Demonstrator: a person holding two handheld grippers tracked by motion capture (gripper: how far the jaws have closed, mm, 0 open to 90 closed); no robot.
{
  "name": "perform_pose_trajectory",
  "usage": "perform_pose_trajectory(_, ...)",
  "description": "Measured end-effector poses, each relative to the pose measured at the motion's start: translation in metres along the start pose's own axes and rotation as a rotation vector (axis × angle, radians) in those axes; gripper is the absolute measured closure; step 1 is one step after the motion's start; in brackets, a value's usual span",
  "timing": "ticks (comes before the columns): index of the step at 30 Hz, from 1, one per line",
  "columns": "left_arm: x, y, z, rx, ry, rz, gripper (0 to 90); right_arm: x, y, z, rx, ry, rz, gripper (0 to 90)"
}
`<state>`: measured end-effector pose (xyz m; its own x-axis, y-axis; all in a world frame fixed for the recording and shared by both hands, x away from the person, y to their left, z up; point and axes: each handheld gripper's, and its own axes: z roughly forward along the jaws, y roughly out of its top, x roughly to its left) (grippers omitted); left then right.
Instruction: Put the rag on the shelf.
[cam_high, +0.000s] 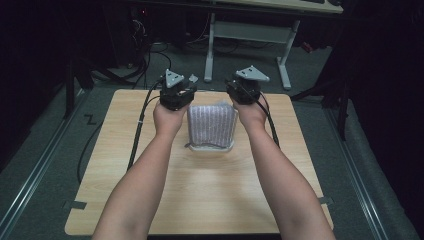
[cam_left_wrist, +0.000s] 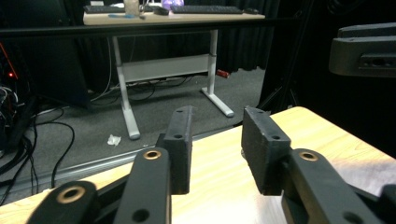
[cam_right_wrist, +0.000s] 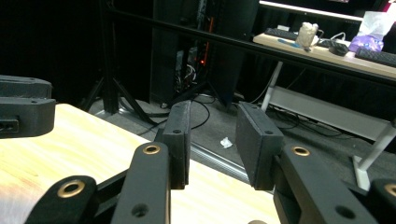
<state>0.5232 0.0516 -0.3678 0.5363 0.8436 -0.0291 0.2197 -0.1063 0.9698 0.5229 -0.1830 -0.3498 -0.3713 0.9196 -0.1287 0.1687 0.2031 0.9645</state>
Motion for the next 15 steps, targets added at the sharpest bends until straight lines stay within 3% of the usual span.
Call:
perform_pose_trajectory(10,-0.008,0.001,-0.008,-0.019,-0.004,0.017,58.8,0.004,0.003,-0.012,-0.006,0.007,-0.029,65.6)
perform_pose_trajectory(15,-0.007,0.001,-0.014,-0.017,-0.006,-0.001,57.4,0.006,0.002,-0.015,0.004,0.001,-0.035,64.2)
